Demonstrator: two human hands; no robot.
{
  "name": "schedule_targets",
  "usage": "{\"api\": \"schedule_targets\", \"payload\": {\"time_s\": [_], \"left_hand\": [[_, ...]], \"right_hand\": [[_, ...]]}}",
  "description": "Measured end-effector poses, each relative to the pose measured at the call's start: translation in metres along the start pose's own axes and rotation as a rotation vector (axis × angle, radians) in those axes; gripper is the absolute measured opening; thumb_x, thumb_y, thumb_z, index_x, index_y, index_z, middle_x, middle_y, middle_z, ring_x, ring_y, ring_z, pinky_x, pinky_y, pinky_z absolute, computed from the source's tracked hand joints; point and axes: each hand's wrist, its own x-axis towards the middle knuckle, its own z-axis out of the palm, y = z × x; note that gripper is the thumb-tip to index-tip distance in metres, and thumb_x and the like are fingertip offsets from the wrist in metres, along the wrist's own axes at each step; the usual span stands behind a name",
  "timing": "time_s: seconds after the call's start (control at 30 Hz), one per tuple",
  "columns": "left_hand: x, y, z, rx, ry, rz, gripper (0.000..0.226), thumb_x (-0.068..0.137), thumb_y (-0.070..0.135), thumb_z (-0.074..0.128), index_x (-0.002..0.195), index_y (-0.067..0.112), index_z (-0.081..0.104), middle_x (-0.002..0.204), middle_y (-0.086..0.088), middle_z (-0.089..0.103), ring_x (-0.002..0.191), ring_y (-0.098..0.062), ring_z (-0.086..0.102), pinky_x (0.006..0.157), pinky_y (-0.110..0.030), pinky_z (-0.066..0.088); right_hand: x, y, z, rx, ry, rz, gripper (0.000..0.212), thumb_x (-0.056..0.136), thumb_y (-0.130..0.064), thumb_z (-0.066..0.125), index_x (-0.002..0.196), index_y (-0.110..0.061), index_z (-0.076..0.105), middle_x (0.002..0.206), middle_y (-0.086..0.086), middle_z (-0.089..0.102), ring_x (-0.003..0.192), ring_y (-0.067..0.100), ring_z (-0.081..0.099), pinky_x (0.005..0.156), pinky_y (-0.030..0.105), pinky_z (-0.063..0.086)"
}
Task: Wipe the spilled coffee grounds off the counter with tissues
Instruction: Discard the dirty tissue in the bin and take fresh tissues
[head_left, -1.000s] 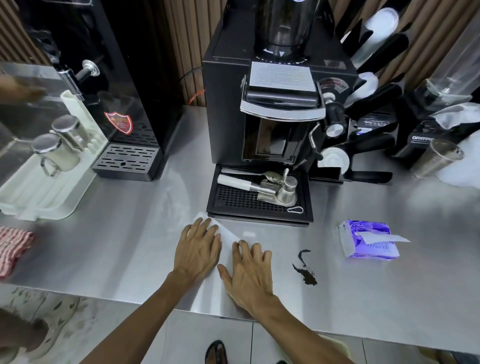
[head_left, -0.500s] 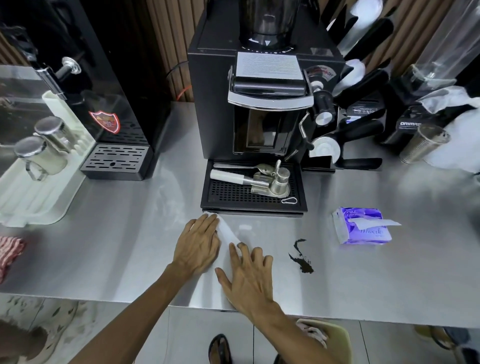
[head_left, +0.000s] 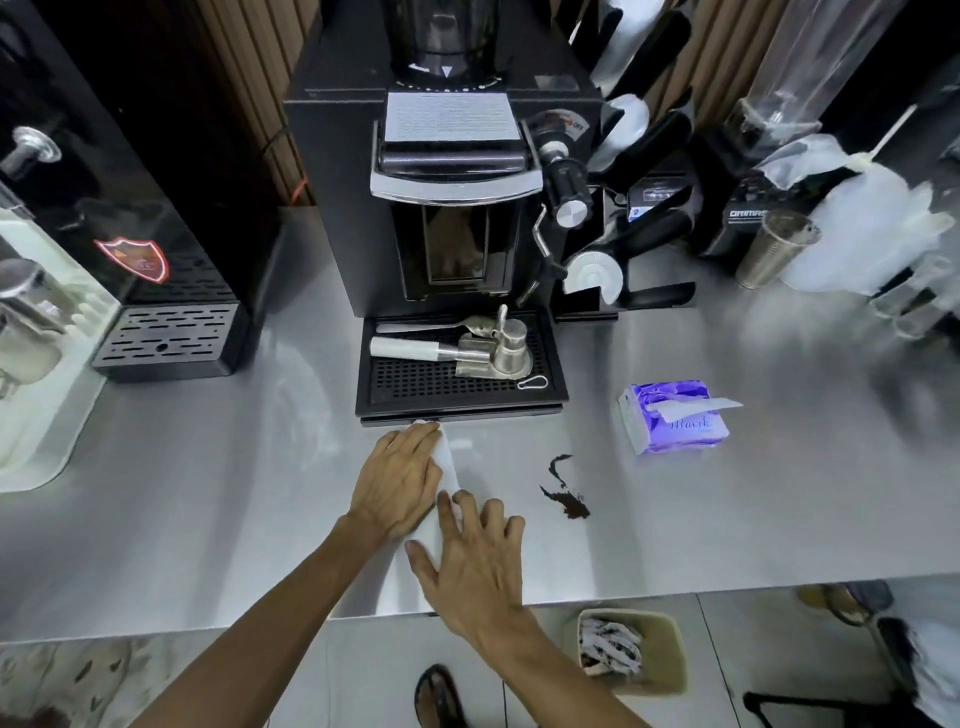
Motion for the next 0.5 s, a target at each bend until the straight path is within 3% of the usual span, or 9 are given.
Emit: {"api": "schedule_targets", "payload": {"time_s": [0.13, 0.33, 0.5], "left_hand": [[0.01, 0.016, 0.001, 0.006, -0.017, 0.056, 0.053, 0.09, 0.024, 0.029, 0.133, 0.008, 0.055, 0.137, -0.004, 0.056, 0.127, -0.018, 0.05, 0.11, -0.033, 0.031], [0.033, 0.052, 0.001, 0.002, -0.02, 0.146, 0.05, 0.089, 0.024, 0.032, 0.127, 0.007, 0.06, 0.131, -0.007, 0.061, 0.119, -0.02, 0.057, 0.108, -0.031, 0.028], [0.054, 0.079, 0.004, -0.008, -0.035, 0.226, 0.049, 0.089, 0.024, 0.032, 0.125, 0.008, 0.062, 0.13, -0.005, 0.061, 0.117, -0.018, 0.058, 0.106, -0.03, 0.028]], "right_hand": [[-0.002, 0.008, -0.004, -0.01, 0.018, 0.034, 0.061, 0.088, -0.062, 0.04, 0.122, -0.015, 0.062, 0.104, -0.001, 0.054, 0.079, 0.024, 0.041, 0.068, 0.04, 0.023], [-0.001, 0.028, -0.011, 0.016, 0.078, 0.095, 0.045, 0.089, -0.058, 0.042, 0.097, -0.021, 0.065, 0.098, -0.002, 0.053, 0.077, 0.023, 0.041, 0.067, 0.039, 0.027], [0.003, 0.044, -0.013, 0.02, 0.085, 0.172, 0.045, 0.09, -0.056, 0.042, 0.095, -0.018, 0.065, 0.096, 0.0, 0.052, 0.078, 0.024, 0.041, 0.068, 0.04, 0.029]]}}
